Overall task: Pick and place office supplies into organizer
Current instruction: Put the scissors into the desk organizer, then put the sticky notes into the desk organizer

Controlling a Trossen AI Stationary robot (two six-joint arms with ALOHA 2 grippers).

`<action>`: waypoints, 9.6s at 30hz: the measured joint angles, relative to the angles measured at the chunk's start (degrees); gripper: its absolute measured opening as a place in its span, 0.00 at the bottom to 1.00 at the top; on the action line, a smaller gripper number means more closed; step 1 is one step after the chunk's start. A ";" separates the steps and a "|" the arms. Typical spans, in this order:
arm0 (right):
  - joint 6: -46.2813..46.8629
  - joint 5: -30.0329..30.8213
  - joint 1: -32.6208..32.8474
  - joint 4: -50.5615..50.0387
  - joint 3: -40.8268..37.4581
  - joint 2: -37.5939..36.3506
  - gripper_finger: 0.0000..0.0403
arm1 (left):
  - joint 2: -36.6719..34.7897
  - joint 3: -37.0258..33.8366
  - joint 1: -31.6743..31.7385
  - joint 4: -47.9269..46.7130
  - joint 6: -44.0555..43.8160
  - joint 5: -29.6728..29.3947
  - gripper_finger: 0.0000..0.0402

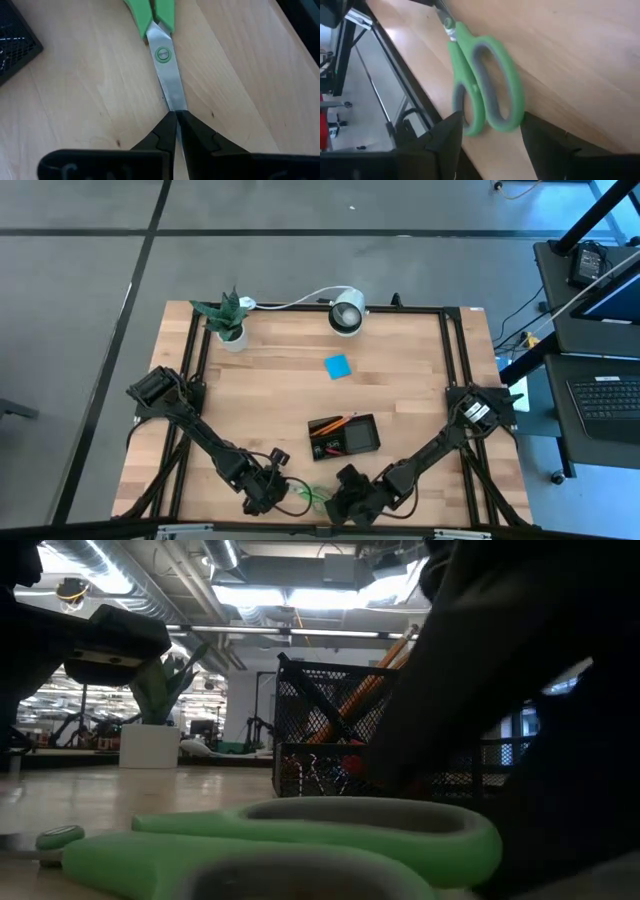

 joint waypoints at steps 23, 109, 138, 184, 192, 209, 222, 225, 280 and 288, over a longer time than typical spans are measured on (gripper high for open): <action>-4.60 -1.22 -1.73 0.95 2.01 2.57 0.10 | 0.02 0.00 -0.09 0.11 -0.68 -0.39 0.05; -99.73 9.96 -16.40 -82.74 34.76 -12.91 0.10 | -24.91 1.40 11.15 -16.63 -37.77 -17.87 0.27; -100.74 9.81 -16.50 -78.23 34.75 -8.43 0.16 | -19.28 1.42 11.54 -16.24 -38.64 -17.32 0.27; -82.48 -1.09 -18.47 -81.43 37.66 -30.61 0.34 | -23.41 1.40 18.31 -14.97 -39.46 -17.59 0.27; -76.09 -1.11 -20.43 -68.99 21.58 -44.48 0.34 | -23.41 1.40 35.53 -9.56 -22.56 -5.27 0.27; -73.70 -0.93 -32.20 -58.63 5.19 -49.89 0.34 | -12.78 1.40 60.34 17.49 6.38 15.17 0.26; -73.44 -0.92 -36.28 -57.18 2.71 -49.82 0.34 | 1.94 1.33 61.33 25.80 3.62 14.57 0.17; -73.46 -0.92 -36.28 -57.18 2.71 -49.82 0.34 | 3.42 1.36 61.10 25.51 3.45 13.92 0.15; -64.35 -1.99 -14.43 -53.53 2.75 -49.82 0.34 | 1.07 5.31 1.15 -25.48 -60.06 2.68 0.01; -64.46 -1.97 -14.43 -48.63 2.77 -49.80 0.34 | 1.93 6.19 -3.13 -13.84 -56.91 5.67 0.01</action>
